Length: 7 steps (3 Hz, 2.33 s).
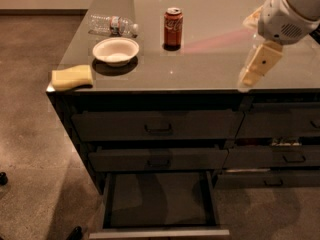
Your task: Place coke can into bottom drawer
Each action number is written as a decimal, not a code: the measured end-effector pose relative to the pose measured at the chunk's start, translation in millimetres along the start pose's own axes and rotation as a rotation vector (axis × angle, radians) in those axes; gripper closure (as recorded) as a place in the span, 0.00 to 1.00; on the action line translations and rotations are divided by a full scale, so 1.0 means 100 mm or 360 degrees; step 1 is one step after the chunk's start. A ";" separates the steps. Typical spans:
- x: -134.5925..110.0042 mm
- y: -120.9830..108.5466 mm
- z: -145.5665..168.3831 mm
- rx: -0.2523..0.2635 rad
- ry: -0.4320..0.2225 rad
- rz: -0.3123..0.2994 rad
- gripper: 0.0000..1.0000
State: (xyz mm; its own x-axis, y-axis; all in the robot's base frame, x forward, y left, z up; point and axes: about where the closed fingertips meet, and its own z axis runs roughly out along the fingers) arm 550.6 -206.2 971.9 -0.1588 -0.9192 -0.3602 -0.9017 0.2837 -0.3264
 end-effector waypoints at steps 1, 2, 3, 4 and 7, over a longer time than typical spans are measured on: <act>-0.22 -0.52 0.21 0.0130 -0.0175 0.0029 0.00; -0.22 -0.52 0.21 0.0130 -0.0175 0.0029 0.00; -0.30 -0.54 0.30 0.0108 -0.0212 0.0009 0.00; -0.43 -0.60 0.51 0.0127 -0.0346 0.0073 0.00; -0.70 -1.10 0.81 0.0443 -0.1038 0.0462 0.00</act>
Offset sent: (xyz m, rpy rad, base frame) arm 0.0464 0.0099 0.0042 0.0752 -0.0746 -0.0037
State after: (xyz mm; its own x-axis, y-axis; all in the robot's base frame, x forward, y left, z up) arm 693.1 -150.7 962.1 -0.0263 -0.4747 -0.8798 -0.7116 0.6270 -0.3170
